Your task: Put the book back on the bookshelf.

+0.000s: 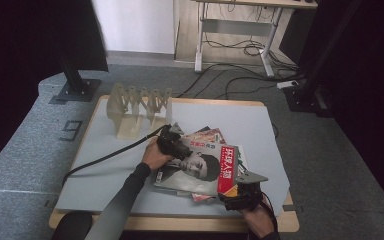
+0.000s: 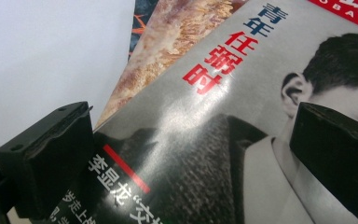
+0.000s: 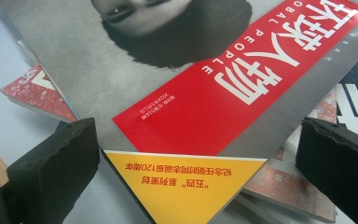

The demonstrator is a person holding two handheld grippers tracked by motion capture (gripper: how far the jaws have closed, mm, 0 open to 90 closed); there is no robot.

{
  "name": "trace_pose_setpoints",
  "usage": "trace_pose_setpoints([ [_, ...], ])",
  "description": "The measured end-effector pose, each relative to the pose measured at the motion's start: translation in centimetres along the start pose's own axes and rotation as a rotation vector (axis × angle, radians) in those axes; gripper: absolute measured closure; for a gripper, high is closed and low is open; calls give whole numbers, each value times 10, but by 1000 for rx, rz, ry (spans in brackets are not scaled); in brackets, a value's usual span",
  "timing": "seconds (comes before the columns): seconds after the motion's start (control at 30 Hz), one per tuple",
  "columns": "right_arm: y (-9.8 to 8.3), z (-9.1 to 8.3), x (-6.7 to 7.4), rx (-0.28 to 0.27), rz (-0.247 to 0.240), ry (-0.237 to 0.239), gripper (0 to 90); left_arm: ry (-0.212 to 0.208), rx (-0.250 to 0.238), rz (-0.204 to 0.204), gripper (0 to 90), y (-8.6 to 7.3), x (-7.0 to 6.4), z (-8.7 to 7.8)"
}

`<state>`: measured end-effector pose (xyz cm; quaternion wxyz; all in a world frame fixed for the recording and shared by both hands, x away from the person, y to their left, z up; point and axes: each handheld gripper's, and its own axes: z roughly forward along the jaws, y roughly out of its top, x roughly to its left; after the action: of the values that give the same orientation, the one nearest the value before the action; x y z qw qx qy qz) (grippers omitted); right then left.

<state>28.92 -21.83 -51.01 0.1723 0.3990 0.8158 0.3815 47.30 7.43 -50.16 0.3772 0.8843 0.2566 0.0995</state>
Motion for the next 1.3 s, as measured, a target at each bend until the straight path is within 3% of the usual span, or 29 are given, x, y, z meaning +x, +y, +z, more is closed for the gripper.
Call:
trace_pose_setpoints([
  [0.17, 0, 0, 0, -1, -2, 1, 0, 12, -4, -11, 0, 1, 4, 2],
  [0.47, 0, 1, -2, 2, -3, 6, 0, -20, -5, -48, 0, 1, 11, 6],
  [0.77, 1, 1, -7, 4, -5, -3, 0, 13, 25, -39, 0, 1, 3, 0],
  [0.87, 1, 1, -11, 5, -1, -11, 0, 23, 39, -17, 0, 0, -1, -4],
  [1.07, 2, 2, -22, 17, 19, -14, 0, 7, 51, 2, 0, -6, -12, -11],
  [1.3, 3, 4, -34, 15, 46, -22, 0, 27, 28, -38, 0, -10, 2, -13],
])
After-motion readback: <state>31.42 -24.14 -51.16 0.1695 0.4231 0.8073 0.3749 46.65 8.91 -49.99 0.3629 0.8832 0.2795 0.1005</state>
